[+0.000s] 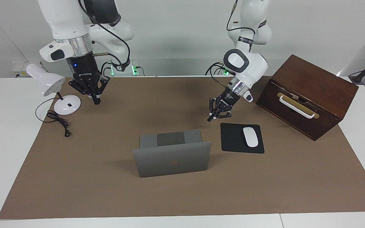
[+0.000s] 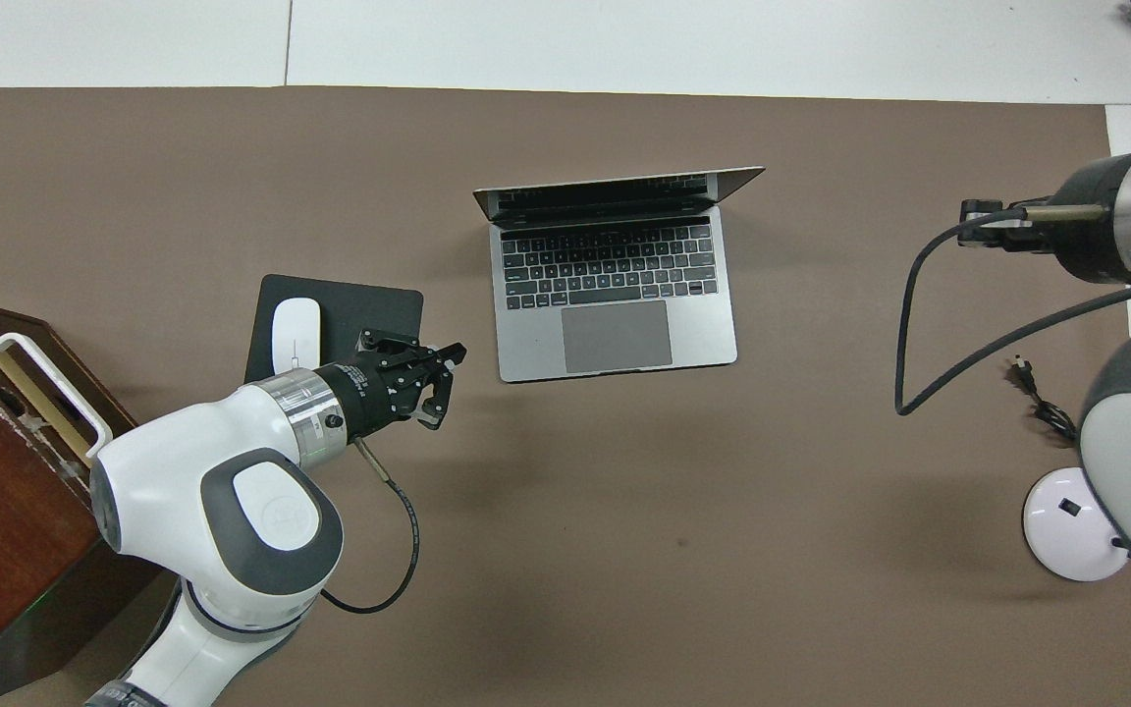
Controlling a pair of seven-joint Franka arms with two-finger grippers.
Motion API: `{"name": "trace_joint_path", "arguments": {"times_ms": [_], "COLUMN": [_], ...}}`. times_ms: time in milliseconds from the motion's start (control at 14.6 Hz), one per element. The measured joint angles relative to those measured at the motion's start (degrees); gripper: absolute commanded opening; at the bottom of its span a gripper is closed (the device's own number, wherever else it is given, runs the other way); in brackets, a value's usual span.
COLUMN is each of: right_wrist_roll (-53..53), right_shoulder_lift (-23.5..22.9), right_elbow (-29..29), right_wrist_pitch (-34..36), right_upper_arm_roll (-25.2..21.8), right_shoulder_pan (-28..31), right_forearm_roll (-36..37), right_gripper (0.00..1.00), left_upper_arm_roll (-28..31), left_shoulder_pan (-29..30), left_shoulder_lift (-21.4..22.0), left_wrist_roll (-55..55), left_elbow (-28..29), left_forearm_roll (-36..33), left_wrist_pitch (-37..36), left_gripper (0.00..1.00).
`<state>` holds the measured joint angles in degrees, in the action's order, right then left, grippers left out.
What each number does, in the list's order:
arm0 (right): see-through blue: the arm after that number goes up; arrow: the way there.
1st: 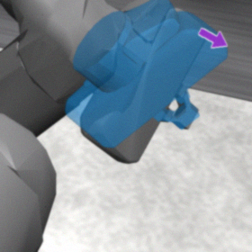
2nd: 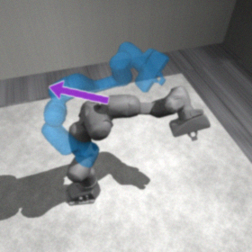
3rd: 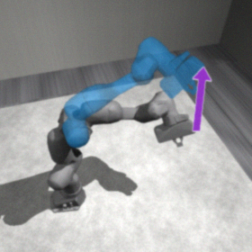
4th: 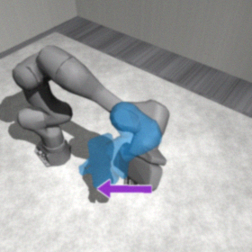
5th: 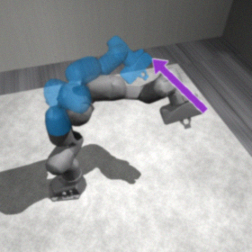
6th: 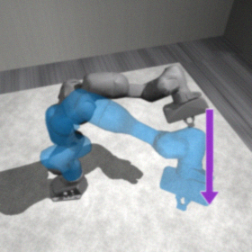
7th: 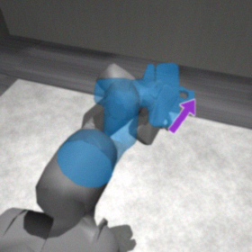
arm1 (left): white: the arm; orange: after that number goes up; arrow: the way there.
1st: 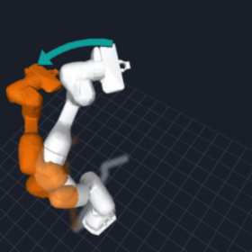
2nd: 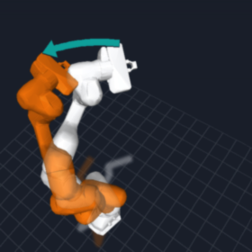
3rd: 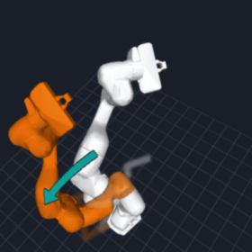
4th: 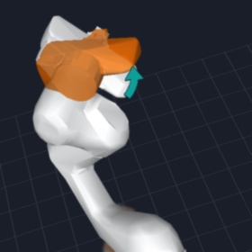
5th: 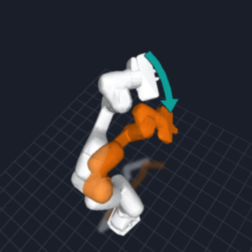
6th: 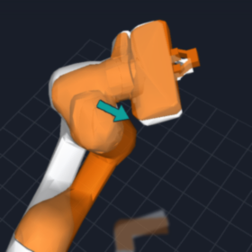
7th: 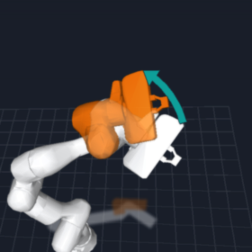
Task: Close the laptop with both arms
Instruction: 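Reach the right gripper to the laptop lid's top edge while the left gripper holds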
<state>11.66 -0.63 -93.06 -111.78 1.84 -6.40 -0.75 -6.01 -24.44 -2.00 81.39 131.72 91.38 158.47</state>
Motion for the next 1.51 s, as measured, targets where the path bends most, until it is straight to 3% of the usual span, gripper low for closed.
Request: {"name": "trace_joint_path", "arguments": {"times_ms": [206, 481, 755, 1511], "right_wrist_roll": [3.02, 3.84, 8.52, 10.09], "right_shoulder_lift": [-2.13, -4.91, -10.07, -20.79], "right_elbow": [0.16, 1.92, 6.32, 17.10], "right_wrist_pitch": [-3.29, -5.61, -5.69, -11.97], "right_upper_arm_roll": [0.04, 0.05, 0.06, 0.07], "right_shoulder_pan": [-1.88, -3.47, -5.70, -8.12], "right_forearm_roll": [0.02, 2.14, 4.93, 5.59], "right_gripper": [0.00, 0.00, 0.00, 0.00], "left_upper_arm_roll": [0.11, 0.46, 0.65, 0.80], "left_shoulder_pan": [0.00, 0.29, 1.11, 3.49], "left_shoulder_lift": [-2.37, -3.52, -8.05, -10.32], "left_wrist_roll": [-14.45, -20.86, -33.86, -36.98], "left_elbow": [-1.43, -1.57, -1.58, -3.67], "left_forearm_roll": [11.92, 15.24, 22.55, 25.29], "left_wrist_pitch": [-3.81, -7.59, -13.44, -14.94], "left_gripper": [0.00, 0.00, 0.00, 0.00]}}
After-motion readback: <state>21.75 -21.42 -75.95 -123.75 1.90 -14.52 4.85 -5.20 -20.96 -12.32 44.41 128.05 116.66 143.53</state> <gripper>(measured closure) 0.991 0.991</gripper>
